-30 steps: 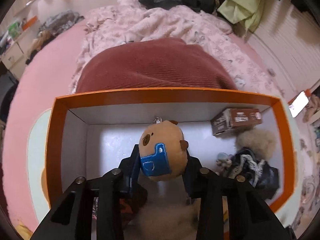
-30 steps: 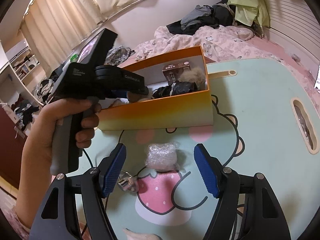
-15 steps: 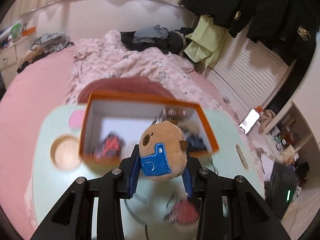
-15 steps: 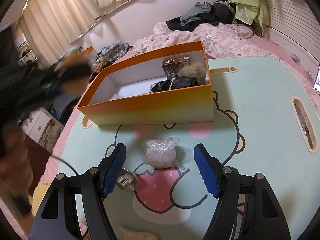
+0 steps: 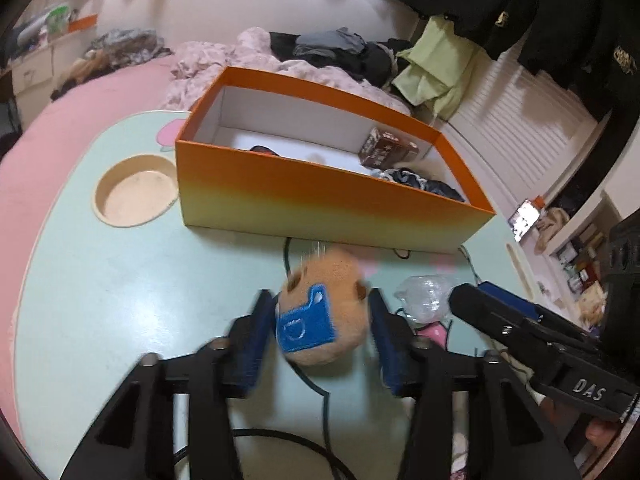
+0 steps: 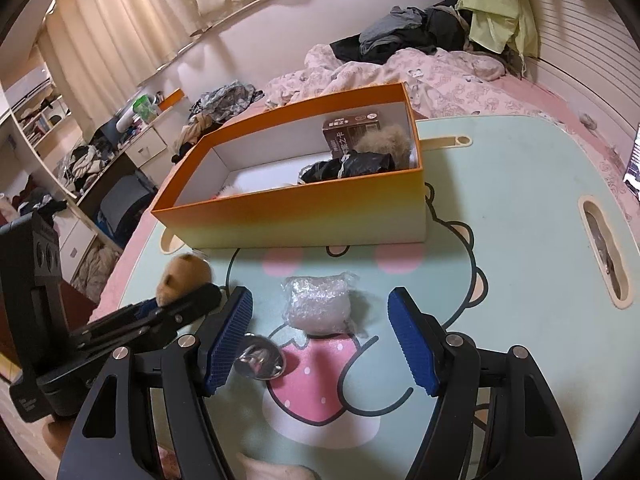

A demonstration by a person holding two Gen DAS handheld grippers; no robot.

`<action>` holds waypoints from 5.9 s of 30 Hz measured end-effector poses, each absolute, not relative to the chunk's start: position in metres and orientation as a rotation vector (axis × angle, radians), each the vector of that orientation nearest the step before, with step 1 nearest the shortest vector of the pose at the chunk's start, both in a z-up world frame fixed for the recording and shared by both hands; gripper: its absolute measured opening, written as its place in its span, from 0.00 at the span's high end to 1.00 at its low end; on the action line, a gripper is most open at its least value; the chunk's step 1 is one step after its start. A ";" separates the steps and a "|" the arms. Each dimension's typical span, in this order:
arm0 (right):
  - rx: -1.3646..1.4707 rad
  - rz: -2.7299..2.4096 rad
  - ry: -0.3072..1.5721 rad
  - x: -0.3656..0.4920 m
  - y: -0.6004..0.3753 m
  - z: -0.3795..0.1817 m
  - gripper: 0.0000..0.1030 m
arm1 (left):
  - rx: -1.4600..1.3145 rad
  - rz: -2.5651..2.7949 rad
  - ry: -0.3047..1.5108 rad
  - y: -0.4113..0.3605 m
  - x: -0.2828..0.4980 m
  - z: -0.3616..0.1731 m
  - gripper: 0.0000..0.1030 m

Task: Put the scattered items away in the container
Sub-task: 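Grasp bear keychain in box with left tool, place it on table, then grasp brown card in box with right tool, place on table while left tool reaches into box, then lift black lace cloth out with left tool onto table while right tool reaches into box, then carry beaded keychain out of box with right tool, place on table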

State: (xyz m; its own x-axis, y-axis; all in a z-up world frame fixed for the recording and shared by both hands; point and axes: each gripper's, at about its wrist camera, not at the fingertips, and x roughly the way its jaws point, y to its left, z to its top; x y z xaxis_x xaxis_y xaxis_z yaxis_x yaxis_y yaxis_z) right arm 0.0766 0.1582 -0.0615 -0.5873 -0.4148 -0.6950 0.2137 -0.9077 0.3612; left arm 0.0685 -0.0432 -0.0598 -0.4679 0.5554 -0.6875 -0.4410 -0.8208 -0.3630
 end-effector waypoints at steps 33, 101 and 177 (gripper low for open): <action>1.508 -2.506 0.111 -0.108 0.110 -0.028 0.33 | -1.036 2.236 -0.229 -0.069 0.072 -0.048 0.29; 1.128 -2.303 -0.422 0.075 0.221 -0.062 0.28 | -1.274 1.847 0.201 0.127 0.011 -0.024 0.71; 1.342 -2.301 -0.131 -0.060 0.129 -0.020 0.88 | -0.930 1.845 -0.305 -0.121 0.016 -0.023 0.35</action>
